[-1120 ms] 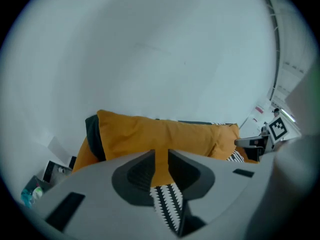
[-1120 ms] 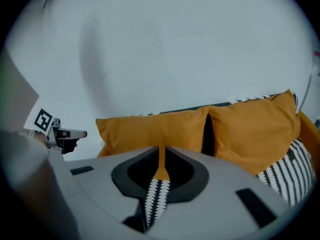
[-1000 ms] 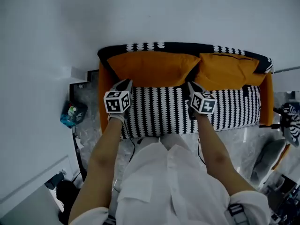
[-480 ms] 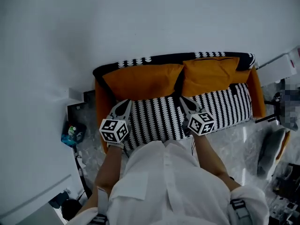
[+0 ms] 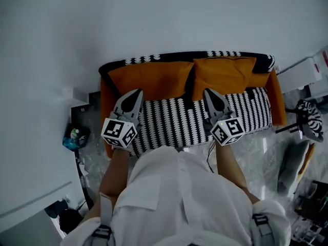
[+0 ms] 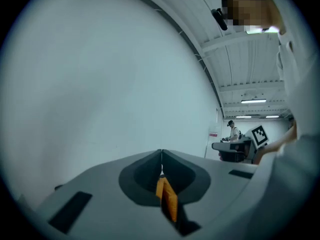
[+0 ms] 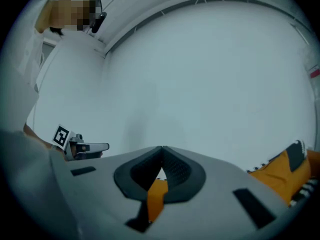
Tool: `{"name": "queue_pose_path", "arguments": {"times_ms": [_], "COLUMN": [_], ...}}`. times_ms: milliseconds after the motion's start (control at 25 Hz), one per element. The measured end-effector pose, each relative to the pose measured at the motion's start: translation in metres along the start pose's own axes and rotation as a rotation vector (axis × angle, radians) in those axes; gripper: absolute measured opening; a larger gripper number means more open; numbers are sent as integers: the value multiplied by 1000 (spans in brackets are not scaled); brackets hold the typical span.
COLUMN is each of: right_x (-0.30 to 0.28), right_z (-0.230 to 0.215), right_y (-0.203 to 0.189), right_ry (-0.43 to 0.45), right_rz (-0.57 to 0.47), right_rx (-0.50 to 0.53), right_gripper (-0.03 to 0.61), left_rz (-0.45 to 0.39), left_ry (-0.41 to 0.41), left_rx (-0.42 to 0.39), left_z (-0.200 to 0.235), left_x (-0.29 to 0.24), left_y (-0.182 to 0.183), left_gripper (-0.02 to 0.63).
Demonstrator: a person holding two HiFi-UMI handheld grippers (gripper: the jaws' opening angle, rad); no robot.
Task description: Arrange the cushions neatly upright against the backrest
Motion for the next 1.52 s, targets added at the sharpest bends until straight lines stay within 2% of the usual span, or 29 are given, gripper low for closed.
{"name": "queue_pose_path", "arguments": {"times_ms": [120, 320, 600, 880, 1200, 1520], "right_x": [38, 114, 196, 247, 280, 284], "right_z": [-10, -25, -20, -11, -6, -5], "right_y": [19, 20, 16, 30, 45, 45], "right_ry": [-19, -36, 0, 49, 68, 69], "right_rz": [-13, 25, 40, 30, 12, 5], "right_rx": [56, 115, 125, 154, 178, 189], "right_gripper": [8, 8, 8, 6, 5, 5], "left_rz": [-38, -69, -50, -69, -91, -101], "left_ry": [43, 117, 110, 149, 177, 184], "left_rx": [-34, -20, -48, -37, -47, -49], "left_z": [-21, -75, -161, -216, -240, -250], "left_x": [18, 46, 85, 118, 139, 150], "left_y": [13, 11, -10, -20, -12, -8], "left_gripper": [17, 17, 17, 17, 17, 17]}}
Point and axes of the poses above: the fingertips, and each gripper's own axes: x backward along the fingers, z to its left, y out of its top, the point moved 3 cm from there along x, backward along the fingers, and after that the axes turned 8 degrees about y, right-handed, at the moved point
